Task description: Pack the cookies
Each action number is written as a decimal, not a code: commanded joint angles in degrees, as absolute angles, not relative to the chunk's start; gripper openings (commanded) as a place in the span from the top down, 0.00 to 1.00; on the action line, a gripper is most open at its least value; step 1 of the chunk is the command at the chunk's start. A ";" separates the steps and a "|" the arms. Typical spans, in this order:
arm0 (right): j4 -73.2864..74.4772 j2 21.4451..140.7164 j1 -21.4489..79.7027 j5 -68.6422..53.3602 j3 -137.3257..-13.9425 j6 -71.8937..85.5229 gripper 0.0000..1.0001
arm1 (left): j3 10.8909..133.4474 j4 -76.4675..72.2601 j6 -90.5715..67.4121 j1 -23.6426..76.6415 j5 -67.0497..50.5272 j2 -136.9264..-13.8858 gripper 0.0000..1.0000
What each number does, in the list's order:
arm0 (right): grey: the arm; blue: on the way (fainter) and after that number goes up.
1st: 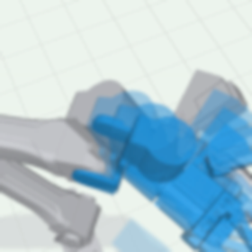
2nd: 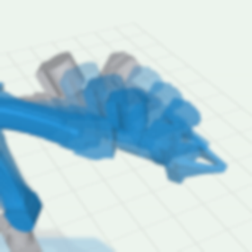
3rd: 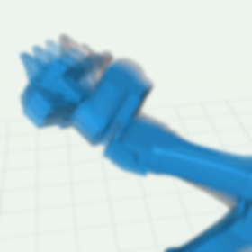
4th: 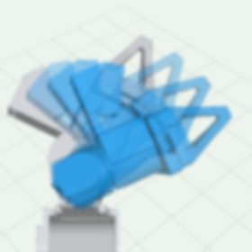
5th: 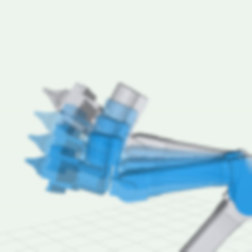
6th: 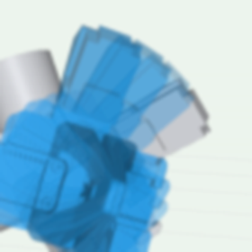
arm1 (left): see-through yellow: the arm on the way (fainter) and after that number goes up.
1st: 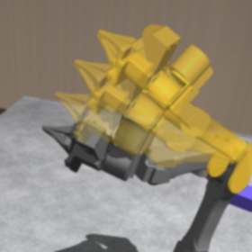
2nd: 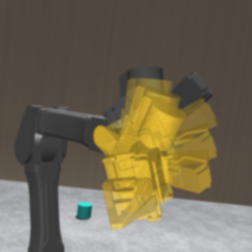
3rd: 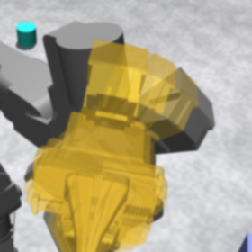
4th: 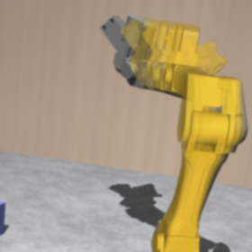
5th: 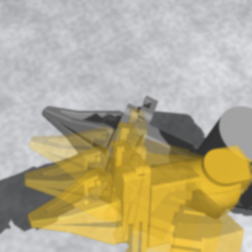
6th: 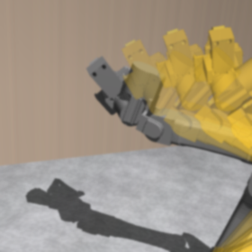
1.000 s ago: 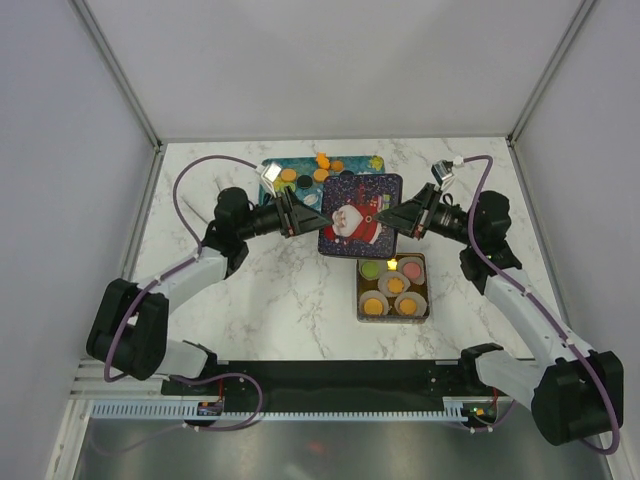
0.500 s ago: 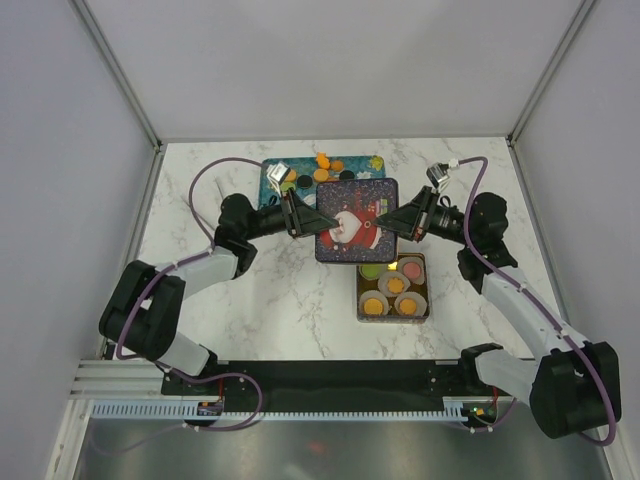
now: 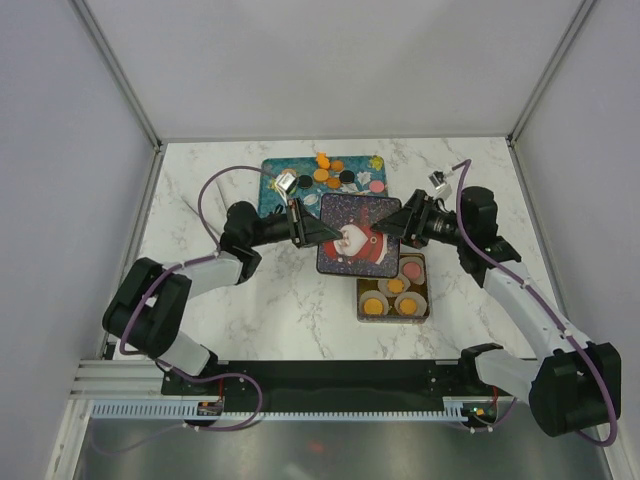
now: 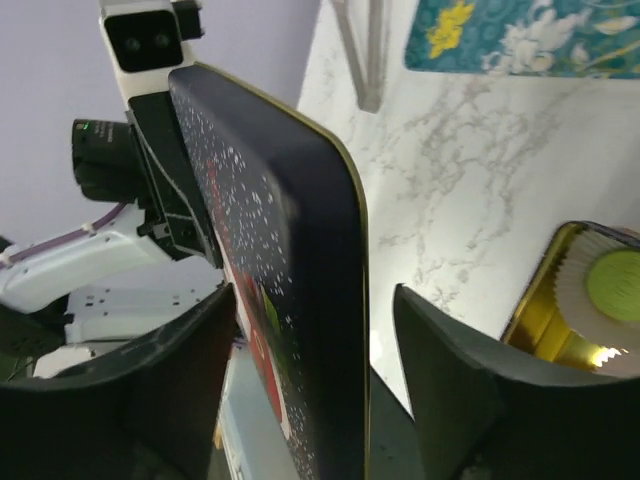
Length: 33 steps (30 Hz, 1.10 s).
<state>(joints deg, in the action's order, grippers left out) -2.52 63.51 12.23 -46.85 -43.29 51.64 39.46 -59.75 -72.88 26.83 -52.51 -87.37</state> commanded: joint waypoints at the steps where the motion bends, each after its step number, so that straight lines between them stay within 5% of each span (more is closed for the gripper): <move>1: 9.65 61.79 10.64 -39.39 -46.40 40.27 0.23 | 37.97 -62.40 -74.44 27.33 -51.07 -88.85 0.98; 4: 19.14 60.13 8.89 -31.40 -48.42 33.50 0.16 | 37.09 -63.45 -75.14 27.68 -50.01 -90.17 0.98; 15: 35.59 52.56 6.77 1.64 -48.96 26.10 0.14 | 37.26 -73.12 -80.51 34.88 -42.54 -101.42 0.98; 26: 34.45 49.05 5.36 0.89 -43.86 28.56 0.14 | 42.27 -74.44 -80.95 40.51 -38.59 -111.79 0.98; 33: 30.50 47.29 5.27 -6.41 -38.95 30.49 0.02 | 45.53 -73.21 -80.33 41.75 -37.01 -115.84 0.98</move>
<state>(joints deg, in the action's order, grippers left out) 33.61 48.80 5.45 -2.59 -41.36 28.97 43.40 -69.47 -79.35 41.12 -39.44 -114.91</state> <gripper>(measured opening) 0.960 0.272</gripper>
